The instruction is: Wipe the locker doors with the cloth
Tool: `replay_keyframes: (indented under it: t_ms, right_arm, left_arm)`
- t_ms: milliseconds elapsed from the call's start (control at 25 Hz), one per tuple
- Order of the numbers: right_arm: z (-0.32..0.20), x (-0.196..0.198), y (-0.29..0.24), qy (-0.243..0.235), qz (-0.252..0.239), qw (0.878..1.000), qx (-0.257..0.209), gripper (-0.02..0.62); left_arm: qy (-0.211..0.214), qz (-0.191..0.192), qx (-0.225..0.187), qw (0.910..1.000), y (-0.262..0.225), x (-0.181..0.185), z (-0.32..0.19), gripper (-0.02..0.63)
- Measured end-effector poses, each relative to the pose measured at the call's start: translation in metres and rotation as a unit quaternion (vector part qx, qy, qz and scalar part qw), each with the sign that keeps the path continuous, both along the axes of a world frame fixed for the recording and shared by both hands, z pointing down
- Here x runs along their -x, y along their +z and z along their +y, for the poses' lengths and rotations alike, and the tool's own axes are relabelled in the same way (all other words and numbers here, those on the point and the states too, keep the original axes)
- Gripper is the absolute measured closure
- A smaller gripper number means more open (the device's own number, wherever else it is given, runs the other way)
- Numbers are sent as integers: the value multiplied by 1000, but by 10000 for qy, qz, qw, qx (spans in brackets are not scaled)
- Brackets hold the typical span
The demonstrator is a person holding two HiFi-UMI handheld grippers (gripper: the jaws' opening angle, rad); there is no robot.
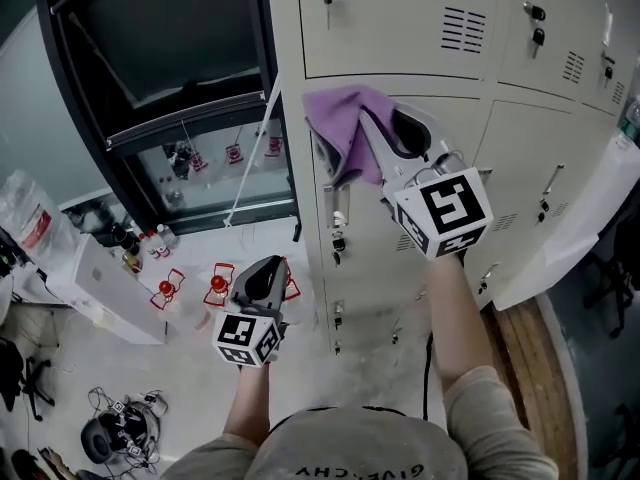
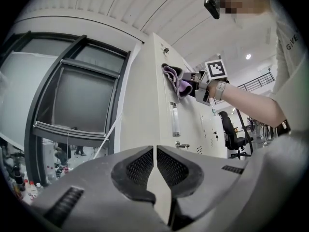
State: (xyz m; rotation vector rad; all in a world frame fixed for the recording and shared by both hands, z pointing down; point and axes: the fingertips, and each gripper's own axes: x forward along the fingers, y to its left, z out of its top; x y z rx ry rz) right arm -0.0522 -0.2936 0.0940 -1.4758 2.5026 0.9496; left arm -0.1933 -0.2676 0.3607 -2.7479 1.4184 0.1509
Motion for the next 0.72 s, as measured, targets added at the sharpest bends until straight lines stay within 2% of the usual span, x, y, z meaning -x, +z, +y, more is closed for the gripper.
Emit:
replay_keyframes:
  t_ms: [400, 720]
  right_arm:
    - [-6, -114, 1, 831, -320, 9960, 24, 543]
    - [-8, -186, 2, 1370, -705, 9880, 61, 543]
  left_arm:
    - [322, -38, 19, 9995, -5, -39, 5, 588]
    - [320, -92, 2, 9994, -7, -45, 13, 588]
